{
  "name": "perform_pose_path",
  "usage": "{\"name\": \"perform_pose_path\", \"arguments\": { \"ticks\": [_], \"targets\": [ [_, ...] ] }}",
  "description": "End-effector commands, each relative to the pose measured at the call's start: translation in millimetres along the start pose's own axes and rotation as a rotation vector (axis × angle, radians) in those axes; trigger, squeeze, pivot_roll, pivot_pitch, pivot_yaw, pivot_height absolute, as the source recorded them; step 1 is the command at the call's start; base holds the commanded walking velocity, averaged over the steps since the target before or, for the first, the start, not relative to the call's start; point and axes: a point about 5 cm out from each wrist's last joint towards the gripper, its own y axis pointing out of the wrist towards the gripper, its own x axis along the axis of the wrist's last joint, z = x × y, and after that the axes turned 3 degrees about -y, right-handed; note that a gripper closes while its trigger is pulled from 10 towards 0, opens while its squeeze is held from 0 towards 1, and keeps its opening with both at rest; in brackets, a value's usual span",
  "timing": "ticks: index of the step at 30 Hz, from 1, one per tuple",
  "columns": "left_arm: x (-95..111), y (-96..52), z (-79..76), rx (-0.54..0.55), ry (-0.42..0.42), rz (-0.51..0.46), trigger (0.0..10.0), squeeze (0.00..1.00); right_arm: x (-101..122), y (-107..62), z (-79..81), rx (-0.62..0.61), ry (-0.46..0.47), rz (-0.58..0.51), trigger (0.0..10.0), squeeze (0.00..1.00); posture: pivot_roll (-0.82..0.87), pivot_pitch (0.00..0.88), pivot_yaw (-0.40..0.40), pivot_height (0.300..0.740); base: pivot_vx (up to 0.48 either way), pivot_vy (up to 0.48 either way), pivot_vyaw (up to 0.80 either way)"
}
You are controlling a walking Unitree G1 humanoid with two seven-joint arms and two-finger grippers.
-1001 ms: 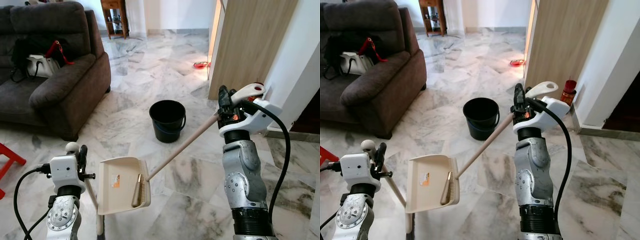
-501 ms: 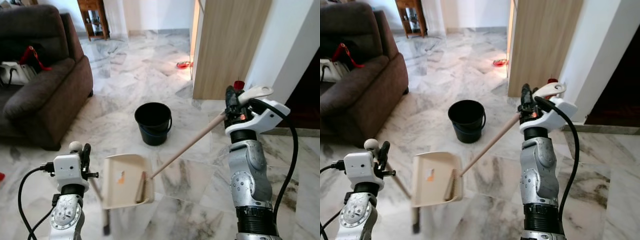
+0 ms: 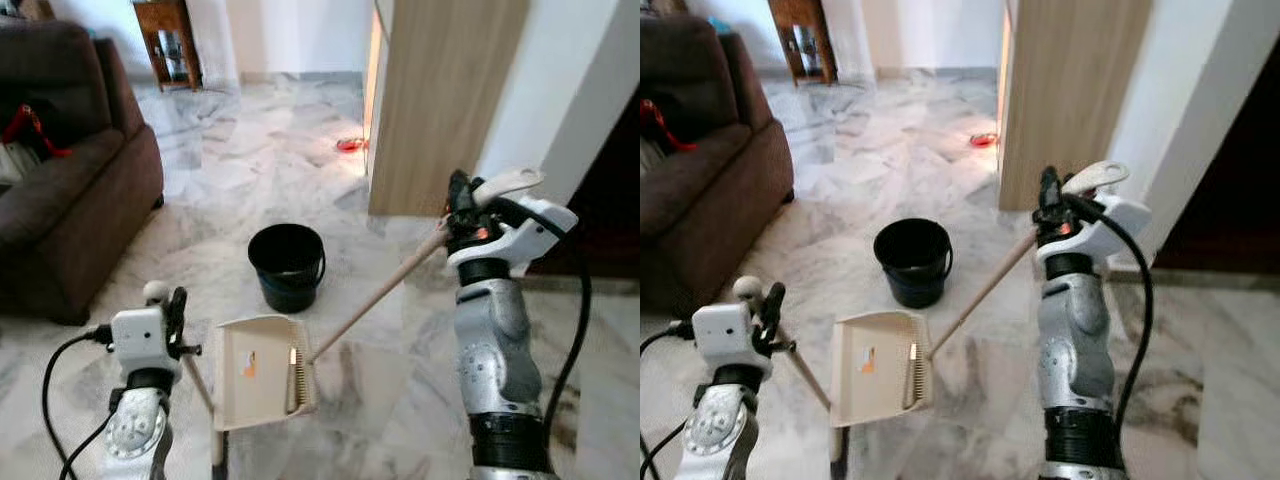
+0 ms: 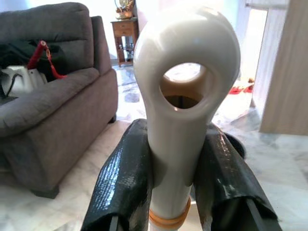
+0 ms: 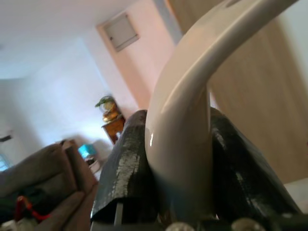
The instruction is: Sweep floor
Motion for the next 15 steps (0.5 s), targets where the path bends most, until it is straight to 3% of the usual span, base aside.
{"name": "perform_pose_path", "arguments": {
  "ticks": [1, 7, 12, 15],
  "targets": [
    [10.8, 5.3, -8.3, -0.026, -0.018, -0.053, 10.0, 0.0, 8.7, 2.7, 2.9, -0.004, 0.066, -0.045, 10.0, 0.0, 0.11, 0.001, 0.059, 0.74, 0.379, 0.0, 0.0],
    [11.4, 5.7, -8.2, -0.03, -0.015, -0.055, 10.0, 0.0, 8.1, 1.8, 4.8, 0.002, 0.063, -0.046, 10.0, 0.0, 0.11, 0.003, 0.062, 0.74, 0.379, 0.0, 0.0],
    [11.4, 5.2, -8.9, -0.037, -0.009, -0.054, 10.0, 0.0, 8.4, 1.7, 7.1, 0.011, 0.062, -0.05, 10.0, 0.0, 0.11, 0.003, 0.063, 0.74, 0.379, 0.0, 0.73],
    [11.8, 5.4, -10.1, -0.045, 0.001, -0.057, 10.0, 0.0, 7.5, 1.1, 7.1, 0.008, 0.067, -0.046, 10.0, 0.0, 0.11, 0.003, 0.063, 0.74, 0.38, 0.0, 0.33]
  ]
}}
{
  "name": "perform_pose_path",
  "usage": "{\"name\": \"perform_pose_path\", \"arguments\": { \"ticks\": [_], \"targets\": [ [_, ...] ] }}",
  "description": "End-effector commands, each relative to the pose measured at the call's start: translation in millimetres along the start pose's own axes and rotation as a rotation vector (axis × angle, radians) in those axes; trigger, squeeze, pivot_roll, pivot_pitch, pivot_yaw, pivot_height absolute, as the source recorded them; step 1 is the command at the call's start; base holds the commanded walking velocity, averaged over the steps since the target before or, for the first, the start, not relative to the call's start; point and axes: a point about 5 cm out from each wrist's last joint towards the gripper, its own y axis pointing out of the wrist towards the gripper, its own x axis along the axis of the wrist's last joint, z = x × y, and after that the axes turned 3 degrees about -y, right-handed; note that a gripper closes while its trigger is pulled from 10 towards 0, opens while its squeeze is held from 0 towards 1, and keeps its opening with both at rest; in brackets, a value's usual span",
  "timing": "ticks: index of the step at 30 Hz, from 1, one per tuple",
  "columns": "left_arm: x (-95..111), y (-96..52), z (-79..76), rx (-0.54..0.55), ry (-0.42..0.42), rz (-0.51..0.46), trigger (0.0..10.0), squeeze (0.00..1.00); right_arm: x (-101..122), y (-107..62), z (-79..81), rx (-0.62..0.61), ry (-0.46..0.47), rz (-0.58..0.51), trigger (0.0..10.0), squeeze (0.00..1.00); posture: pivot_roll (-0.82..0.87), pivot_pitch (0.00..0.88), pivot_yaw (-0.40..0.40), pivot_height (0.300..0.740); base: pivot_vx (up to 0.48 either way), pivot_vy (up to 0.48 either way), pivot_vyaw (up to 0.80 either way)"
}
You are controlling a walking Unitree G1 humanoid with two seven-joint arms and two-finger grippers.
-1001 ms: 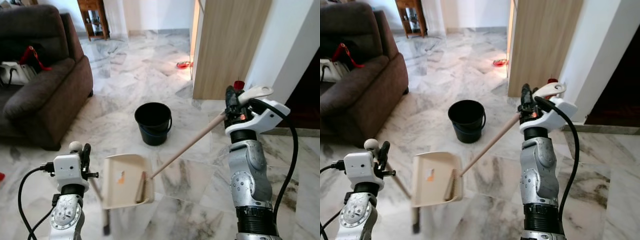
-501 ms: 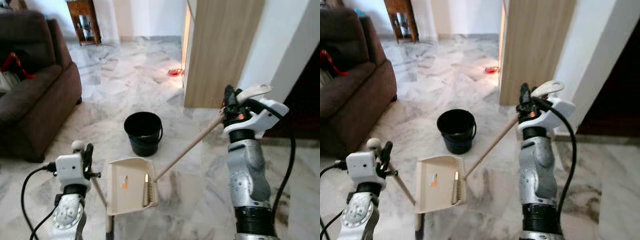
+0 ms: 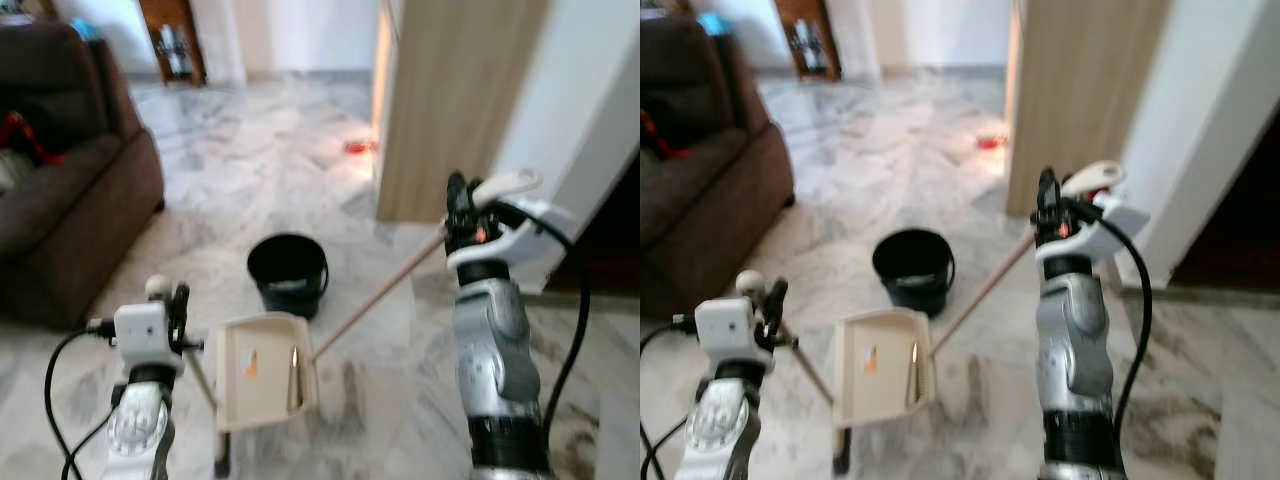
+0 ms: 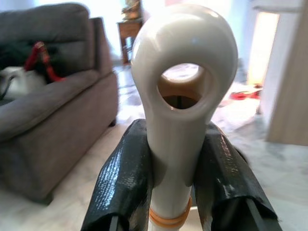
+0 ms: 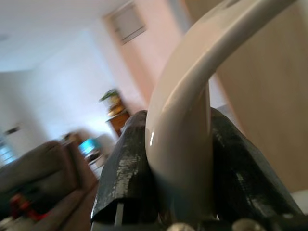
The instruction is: Sweep floor
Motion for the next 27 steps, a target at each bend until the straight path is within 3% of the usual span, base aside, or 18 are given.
{"name": "perform_pose_path", "arguments": {
  "ticks": [1, 19, 27],
  "targets": [
    [9.8, 3.5, -1.6, -0.01, 0.009, -0.047, 10.0, 0.0, 7.0, 3.2, 13.0, 0.027, 0.091, -0.042, 10.0, 0.0, 0.11, 0.003, 0.063, 0.74, 0.382, 0.0, 0.0],
    [9.7, 7.0, -5.2, -0.035, 0.01, -0.052, 10.0, 0.0, 8.2, 4.7, 16.0, 0.035, 0.112, -0.057, 10.0, 0.0, 0.1, 0.0, 0.07, 0.74, 0.38, 0.0, 0.0],
    [10.5, 9.2, -8.6, -0.049, 0.005, -0.057, 10.0, 0.0, 33.1, 14.4, 18.0, 0.048, 0.086, -0.172, 10.0, 0.0, 0.1, 0.0, 0.073, 0.74, 0.379, 0.0, 0.0]
  ]
}}
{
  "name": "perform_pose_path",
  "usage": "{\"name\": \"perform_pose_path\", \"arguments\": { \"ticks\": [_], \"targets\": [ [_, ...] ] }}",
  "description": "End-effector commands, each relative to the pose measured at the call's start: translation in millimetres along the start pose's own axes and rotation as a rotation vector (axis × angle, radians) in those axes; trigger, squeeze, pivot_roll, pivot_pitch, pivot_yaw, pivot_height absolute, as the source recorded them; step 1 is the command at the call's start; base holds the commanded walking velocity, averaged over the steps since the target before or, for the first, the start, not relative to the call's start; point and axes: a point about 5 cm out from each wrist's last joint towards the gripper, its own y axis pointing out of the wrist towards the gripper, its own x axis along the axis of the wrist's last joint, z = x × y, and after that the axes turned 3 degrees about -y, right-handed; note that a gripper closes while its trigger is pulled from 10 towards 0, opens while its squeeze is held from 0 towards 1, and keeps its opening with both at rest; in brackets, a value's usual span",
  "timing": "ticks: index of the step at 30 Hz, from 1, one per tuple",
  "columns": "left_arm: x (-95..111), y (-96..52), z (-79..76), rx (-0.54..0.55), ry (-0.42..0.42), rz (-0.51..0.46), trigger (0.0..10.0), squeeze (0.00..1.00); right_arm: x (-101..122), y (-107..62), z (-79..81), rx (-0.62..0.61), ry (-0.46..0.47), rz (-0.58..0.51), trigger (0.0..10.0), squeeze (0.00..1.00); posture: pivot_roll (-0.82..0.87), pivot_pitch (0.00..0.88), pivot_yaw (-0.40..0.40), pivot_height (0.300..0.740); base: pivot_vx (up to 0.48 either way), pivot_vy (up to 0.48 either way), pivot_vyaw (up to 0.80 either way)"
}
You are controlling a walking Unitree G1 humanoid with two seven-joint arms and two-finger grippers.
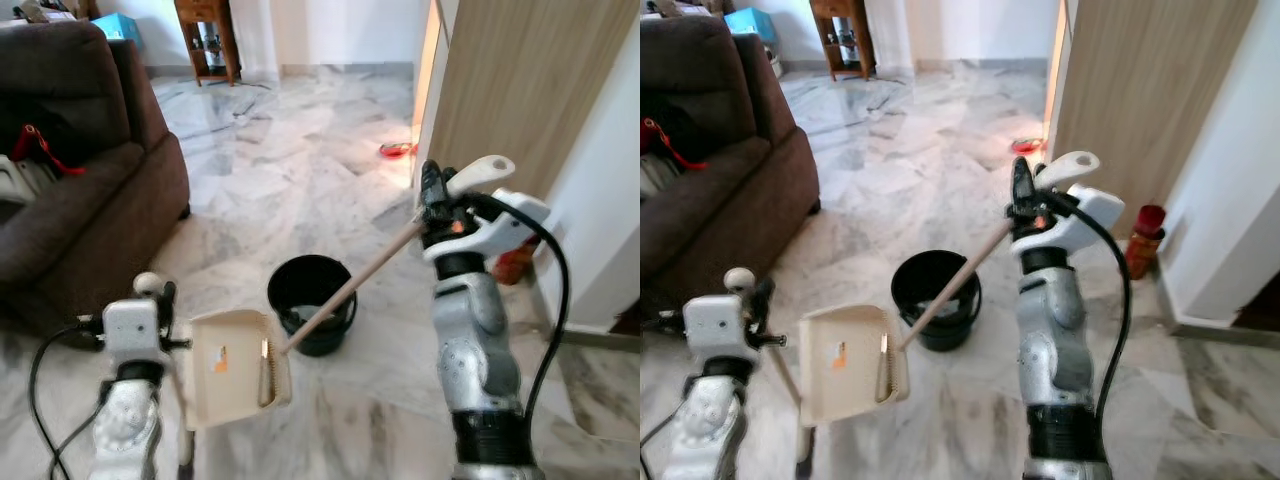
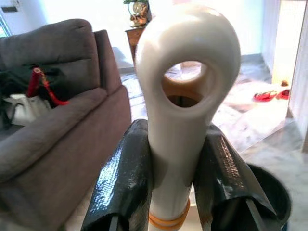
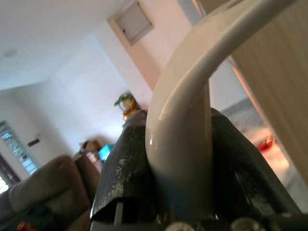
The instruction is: Sweep floor
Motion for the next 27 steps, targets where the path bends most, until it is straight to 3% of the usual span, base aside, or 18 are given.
{"name": "perform_pose_path", "arguments": {
  "ticks": [1, 27],
  "targets": [
    [8.9, 5.0, 0.4, -0.006, -0.015, -0.048, 10.0, 0.0, 23.6, 11.9, 25.2, 0.069, 0.073, -0.133, 10.0, 0.0, 0.1, 0.0, 0.073, 0.74, 0.379, 0.0, 0.0],
    [8.8, 4.7, 2.1, 0.019, -0.023, -0.049, 10.0, 0.0, 40.1, 21.3, 31.4, 0.079, 0.008, -0.216, 10.0, 0.0, 0.11, 0.0, 0.069, 0.74, 0.38, 0.0, 0.0]
  ]
}}
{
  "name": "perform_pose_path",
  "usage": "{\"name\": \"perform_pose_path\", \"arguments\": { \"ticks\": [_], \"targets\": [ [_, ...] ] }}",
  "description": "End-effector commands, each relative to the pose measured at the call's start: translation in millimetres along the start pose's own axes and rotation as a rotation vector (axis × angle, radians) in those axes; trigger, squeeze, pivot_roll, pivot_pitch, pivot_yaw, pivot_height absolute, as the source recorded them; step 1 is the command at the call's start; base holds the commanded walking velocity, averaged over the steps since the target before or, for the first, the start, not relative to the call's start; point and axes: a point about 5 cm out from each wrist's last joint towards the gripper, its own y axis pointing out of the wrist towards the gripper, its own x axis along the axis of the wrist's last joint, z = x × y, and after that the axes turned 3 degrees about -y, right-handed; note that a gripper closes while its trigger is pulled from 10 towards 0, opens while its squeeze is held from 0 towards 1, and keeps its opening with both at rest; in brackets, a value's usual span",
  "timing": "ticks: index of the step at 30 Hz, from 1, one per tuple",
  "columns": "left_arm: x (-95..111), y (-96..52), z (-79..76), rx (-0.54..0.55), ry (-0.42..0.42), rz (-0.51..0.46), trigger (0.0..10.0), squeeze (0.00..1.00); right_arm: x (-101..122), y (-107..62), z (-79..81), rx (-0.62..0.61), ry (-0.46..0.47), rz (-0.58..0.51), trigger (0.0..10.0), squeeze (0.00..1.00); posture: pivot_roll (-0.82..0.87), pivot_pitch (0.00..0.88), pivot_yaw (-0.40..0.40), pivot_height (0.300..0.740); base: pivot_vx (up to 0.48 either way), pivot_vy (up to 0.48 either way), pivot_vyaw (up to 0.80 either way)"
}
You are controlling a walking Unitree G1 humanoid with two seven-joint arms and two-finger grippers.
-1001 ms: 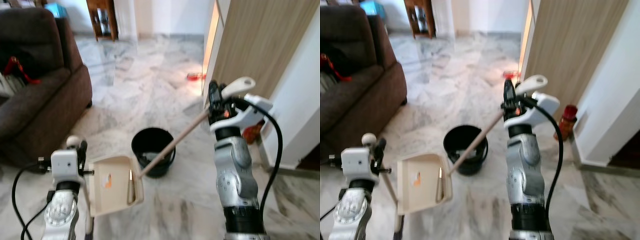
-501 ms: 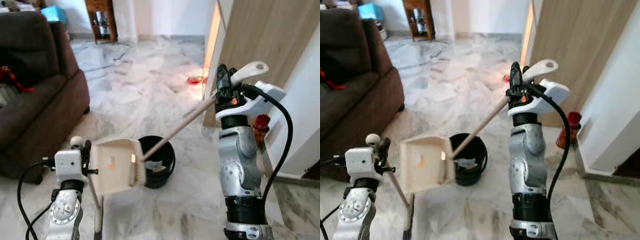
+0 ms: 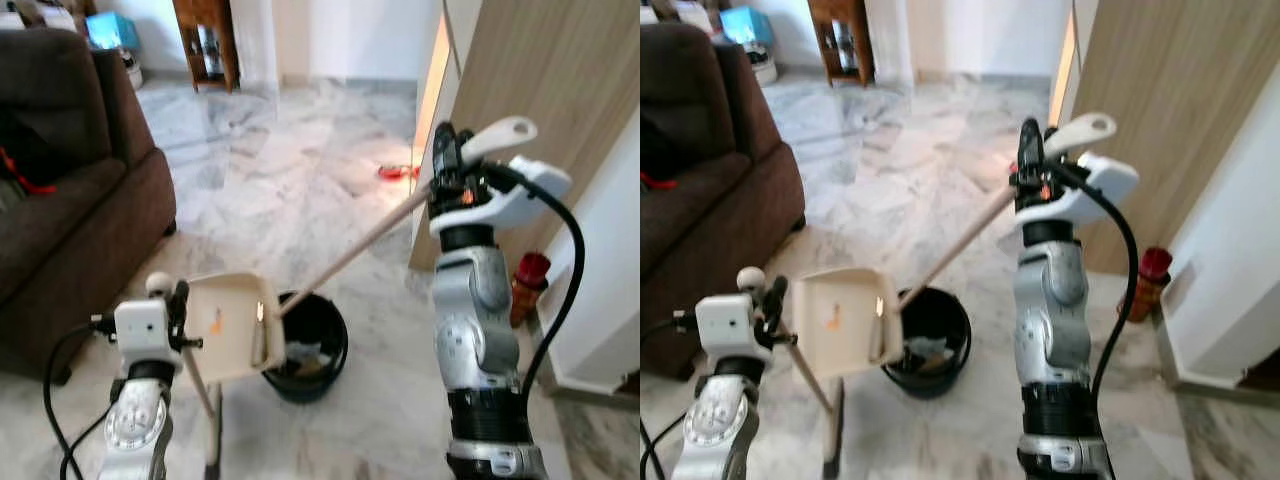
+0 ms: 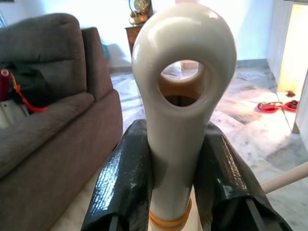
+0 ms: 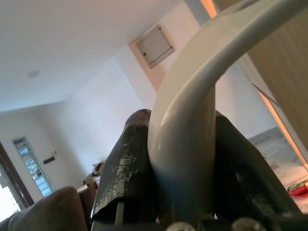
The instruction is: Sweep floor
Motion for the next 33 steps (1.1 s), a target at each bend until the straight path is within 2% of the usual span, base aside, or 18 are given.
{"name": "perform_pose_path", "arguments": {
  "ticks": [1, 29, 31, 33],
  "targets": [
    [9.7, 3.6, -2.5, -0.011, 0.004, -0.051, 10.0, 0.0, 18.3, 5.7, 1.7, 0.003, -0.004, -0.096, 10.0, 0.0, 0.11, 0.0, 0.069, 0.74, 0.379, 0.0, 0.0],
    [12.0, 4.9, -2.3, -0.027, 0.005, -0.065, 10.0, 0.0, 16.5, 6.5, 3.6, 0.006, -0.013, -0.088, 10.0, 0.0, 0.11, 0.0, 0.079, 0.74, 0.373, 0.0, 0.0],
    [11.8, 4.7, -2.5, -0.029, 0.003, -0.065, 10.0, 0.0, 17.1, 6.7, 3.3, 0.006, -0.023, -0.092, 10.0, 0.0, 0.11, 0.0, 0.079, 0.74, 0.0, 0.0, 0.0],
    [11.9, 4.5, -3.2, -0.034, 0.0, -0.065, 10.0, 0.0, 19.4, 7.3, 5.1, 0.034, -0.084, -0.103, 10.0, 0.0, 0.11, 0.0, 0.08, 0.74, 0.0, 0.0, 0.0]
  ]
}}
